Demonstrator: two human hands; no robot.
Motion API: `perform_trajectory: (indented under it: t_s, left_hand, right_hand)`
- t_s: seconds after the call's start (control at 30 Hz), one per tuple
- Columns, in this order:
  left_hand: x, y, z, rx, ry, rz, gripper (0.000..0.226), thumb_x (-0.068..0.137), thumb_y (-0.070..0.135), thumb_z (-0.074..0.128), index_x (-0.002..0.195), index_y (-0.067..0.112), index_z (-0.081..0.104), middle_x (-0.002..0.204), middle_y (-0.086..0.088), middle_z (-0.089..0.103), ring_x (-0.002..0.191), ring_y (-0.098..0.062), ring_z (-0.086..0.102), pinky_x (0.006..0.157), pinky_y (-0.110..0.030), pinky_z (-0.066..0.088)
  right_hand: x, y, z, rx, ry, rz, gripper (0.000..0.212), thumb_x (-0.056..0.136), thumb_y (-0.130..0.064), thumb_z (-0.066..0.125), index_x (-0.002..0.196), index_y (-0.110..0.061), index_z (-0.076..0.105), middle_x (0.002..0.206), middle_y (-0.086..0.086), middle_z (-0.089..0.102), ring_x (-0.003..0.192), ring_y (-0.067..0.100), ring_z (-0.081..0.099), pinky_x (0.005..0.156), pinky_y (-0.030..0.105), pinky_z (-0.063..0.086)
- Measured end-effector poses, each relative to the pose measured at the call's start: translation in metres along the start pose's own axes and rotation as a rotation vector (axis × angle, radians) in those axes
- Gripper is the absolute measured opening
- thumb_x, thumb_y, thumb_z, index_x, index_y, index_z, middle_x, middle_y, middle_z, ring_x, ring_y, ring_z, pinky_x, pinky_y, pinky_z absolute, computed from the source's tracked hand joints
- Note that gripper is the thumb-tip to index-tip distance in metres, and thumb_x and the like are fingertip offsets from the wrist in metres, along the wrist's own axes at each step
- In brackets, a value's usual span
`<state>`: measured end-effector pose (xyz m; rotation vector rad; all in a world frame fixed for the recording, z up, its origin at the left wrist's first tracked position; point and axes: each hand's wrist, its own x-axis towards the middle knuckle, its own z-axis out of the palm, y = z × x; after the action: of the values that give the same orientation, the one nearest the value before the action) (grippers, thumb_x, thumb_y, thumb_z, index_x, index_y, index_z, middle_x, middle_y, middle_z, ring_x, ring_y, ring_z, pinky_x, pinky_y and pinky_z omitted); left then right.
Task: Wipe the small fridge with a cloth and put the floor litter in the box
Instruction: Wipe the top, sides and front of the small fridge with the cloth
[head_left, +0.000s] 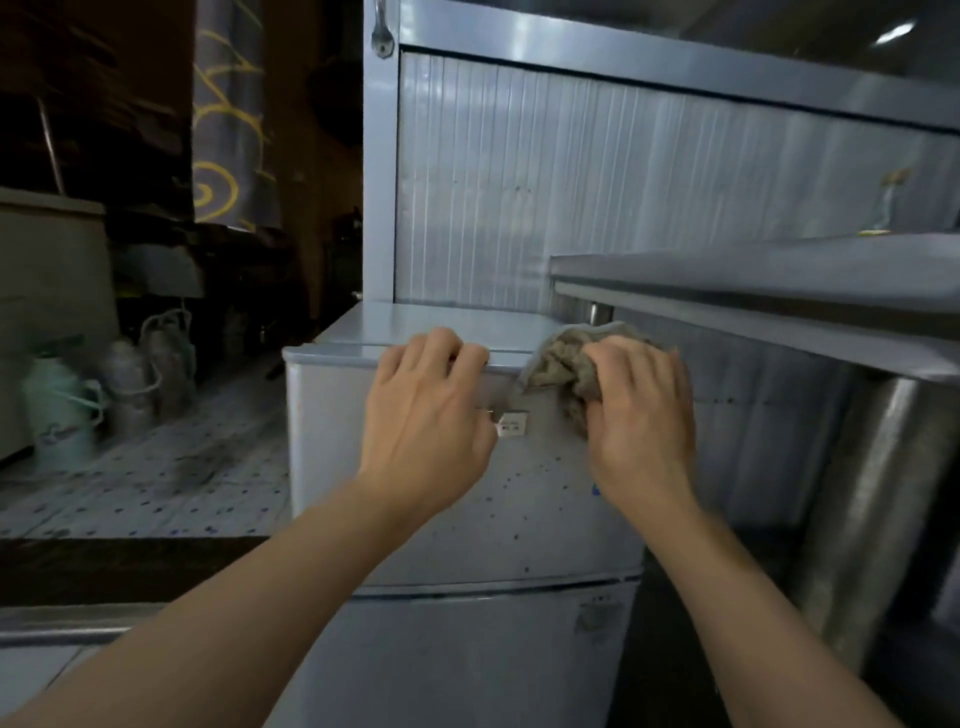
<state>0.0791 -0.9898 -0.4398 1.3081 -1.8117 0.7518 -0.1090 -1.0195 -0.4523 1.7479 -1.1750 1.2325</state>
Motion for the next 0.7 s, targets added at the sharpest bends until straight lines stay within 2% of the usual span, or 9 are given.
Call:
perform_trajectory:
  t_s: [0.13,0.23,0.37,0.43,0.53,0.63,0.7]
  left_hand:
    - [-0.005,-0.004,0.006,-0.005,0.044,0.011,0.044,0.07,0.018,0.067,0.112,0.012,0.056,0.098,-0.006,0.053,0.09,-0.026,0.052,0.083,-0.032,0.036]
    - [-0.006,-0.001,0.007,-0.009,0.025,-0.01,0.045,0.072,0.017,0.068,0.116,0.012,0.055,0.102,-0.006,0.052,0.094,-0.026,0.05,0.087,-0.034,0.038]
    - [-0.007,-0.001,0.01,-0.006,0.06,-0.018,0.043,0.075,0.019,0.064,0.116,0.012,0.054,0.102,-0.007,0.051,0.097,-0.027,0.049,0.091,-0.036,0.034]
    - [-0.008,0.0,0.011,-0.014,0.076,-0.018,0.043,0.075,0.021,0.059,0.116,0.011,0.054,0.102,-0.008,0.051,0.097,-0.027,0.048,0.091,-0.034,0.031]
    - [-0.009,0.0,0.012,-0.025,0.092,-0.003,0.044,0.074,0.02,0.057,0.117,0.01,0.054,0.104,-0.008,0.052,0.096,-0.028,0.049,0.095,-0.034,0.026]
    - [-0.016,-0.006,0.009,-0.014,0.055,0.065,0.053,0.078,0.017,0.058,0.13,0.012,0.047,0.121,-0.008,0.05,0.113,-0.027,0.046,0.105,-0.044,0.026]
    - [-0.029,-0.015,0.004,0.027,0.006,0.078,0.064,0.075,0.017,0.054,0.138,0.014,0.039,0.139,-0.008,0.041,0.129,-0.029,0.035,0.107,-0.052,0.024]
  right_hand:
    - [-0.019,0.018,0.006,-0.017,0.054,0.052,0.047,0.079,-0.002,0.059,0.124,-0.01,0.048,0.129,0.015,0.048,0.121,0.029,0.041,0.101,0.043,0.041]
    - [-0.021,0.016,0.009,0.05,0.059,0.253,0.046,0.085,-0.009,0.055,0.13,-0.012,0.044,0.14,0.014,0.035,0.128,0.032,0.035,0.097,0.044,0.046]
    - [-0.019,0.016,0.017,0.208,0.103,0.424,0.054,0.089,-0.015,0.048,0.141,-0.011,0.033,0.151,0.015,0.02,0.137,0.032,0.027,0.102,0.039,0.039]
    - [-0.036,0.013,0.024,0.183,0.112,0.44,0.059,0.091,-0.019,0.045,0.145,-0.012,0.024,0.155,0.014,0.013,0.14,0.032,0.025,0.104,0.039,0.037]
    - [-0.091,0.001,0.035,0.172,0.029,0.426,0.066,0.09,-0.017,0.048,0.148,-0.012,0.017,0.157,0.012,-0.001,0.144,0.031,0.016,0.111,0.044,0.031]
    - [-0.121,0.001,0.037,0.232,-0.025,0.394,0.075,0.089,-0.015,0.051,0.15,-0.016,0.006,0.157,0.012,-0.002,0.144,0.028,0.014,0.112,0.046,0.028]
    - [-0.107,0.004,0.035,0.298,-0.033,0.408,0.074,0.093,-0.019,0.045,0.15,-0.018,-0.001,0.156,0.015,0.003,0.142,0.021,0.016,0.114,0.044,0.028]
